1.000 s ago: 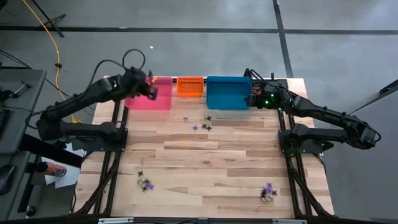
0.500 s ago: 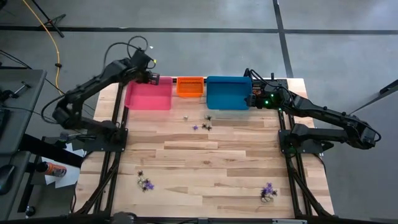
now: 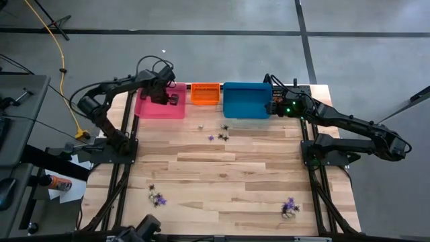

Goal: Sort Halloween decoration
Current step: Put the white skull toy into the pink bin

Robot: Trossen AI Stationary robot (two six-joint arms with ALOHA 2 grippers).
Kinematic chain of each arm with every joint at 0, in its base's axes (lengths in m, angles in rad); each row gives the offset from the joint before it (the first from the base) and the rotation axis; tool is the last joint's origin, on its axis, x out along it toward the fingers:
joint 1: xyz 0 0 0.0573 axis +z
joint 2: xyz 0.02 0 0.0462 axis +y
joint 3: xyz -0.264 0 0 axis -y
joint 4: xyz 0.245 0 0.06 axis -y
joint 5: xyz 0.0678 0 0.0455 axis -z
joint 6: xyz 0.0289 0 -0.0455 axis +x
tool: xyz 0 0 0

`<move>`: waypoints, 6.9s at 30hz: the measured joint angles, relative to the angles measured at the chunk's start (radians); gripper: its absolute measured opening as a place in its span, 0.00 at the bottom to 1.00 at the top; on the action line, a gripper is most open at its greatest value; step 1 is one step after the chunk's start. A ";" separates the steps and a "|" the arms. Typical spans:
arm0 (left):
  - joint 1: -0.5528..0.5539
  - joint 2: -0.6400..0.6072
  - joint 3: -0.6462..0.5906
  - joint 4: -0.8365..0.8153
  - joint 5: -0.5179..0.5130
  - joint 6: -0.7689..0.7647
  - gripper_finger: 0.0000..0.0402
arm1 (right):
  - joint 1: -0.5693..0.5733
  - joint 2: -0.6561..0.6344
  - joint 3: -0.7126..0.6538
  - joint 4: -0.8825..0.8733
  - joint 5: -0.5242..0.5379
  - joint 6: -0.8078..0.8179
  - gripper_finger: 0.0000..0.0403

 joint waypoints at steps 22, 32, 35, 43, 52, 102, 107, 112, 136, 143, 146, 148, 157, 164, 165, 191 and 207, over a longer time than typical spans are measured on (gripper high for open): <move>0.040 0.063 0.000 0.094 0.057 -0.026 0.14 | 0.000 0.000 0.000 0.000 0.024 0.000 0.00; 0.041 0.063 0.000 0.095 0.059 -0.027 0.30 | 0.000 0.000 0.000 0.000 0.023 0.000 0.00; 0.041 0.061 0.000 0.095 0.069 -0.029 0.35 | 0.000 0.000 0.000 0.000 0.023 0.000 0.00; 0.052 -0.091 0.103 0.162 0.211 0.038 0.40 | 0.000 0.000 0.000 0.006 0.023 0.000 0.00; -0.142 -0.488 0.038 0.527 0.546 0.298 0.39 | 0.000 0.000 0.000 0.382 -0.174 -0.184 0.00; -0.594 -0.674 -0.459 1.037 0.309 0.208 0.38 | 1.353 0.406 0.393 -0.220 -0.283 0.519 0.45; -0.594 -0.674 -0.459 1.037 0.309 0.208 0.38 | 1.509 0.624 0.393 0.058 -0.282 0.622 0.46; -0.594 -0.674 -0.459 1.037 0.309 0.209 0.38 | 1.532 0.762 0.393 0.179 -0.285 0.673 0.46; -0.594 -0.674 -0.459 1.028 0.309 0.209 0.38 | 1.543 0.780 0.515 -0.298 -0.141 0.541 0.46; -0.594 -0.674 -0.459 1.026 0.308 0.209 0.38 | 1.598 0.844 0.524 -0.352 -0.103 0.440 0.46; -0.594 -0.674 -0.459 1.025 0.308 0.209 0.38 | 1.598 0.879 0.524 -0.368 -0.110 0.442 0.46; -0.594 -0.674 -0.459 1.025 0.308 0.209 0.38 | 1.592 0.895 0.523 -0.377 -0.091 0.449 0.46; -0.594 -0.674 -0.459 1.025 0.307 0.209 0.38 | 1.578 0.903 0.523 -0.409 -0.043 0.453 0.46; -0.594 -0.674 -0.459 1.025 0.307 0.208 0.38 | 1.577 0.939 0.523 -0.416 -0.055 0.459 0.46; -0.594 -0.674 -0.459 1.025 0.307 0.208 0.38 | 1.577 0.943 0.522 -0.415 -0.058 0.463 0.46; -0.595 -0.674 -0.459 1.025 0.307 0.209 0.38 | 1.577 0.949 0.522 -0.442 -0.054 0.444 0.23; -0.594 -0.674 -0.458 1.025 0.306 0.209 0.38 | 1.577 0.943 0.522 -0.441 -0.086 0.445 0.12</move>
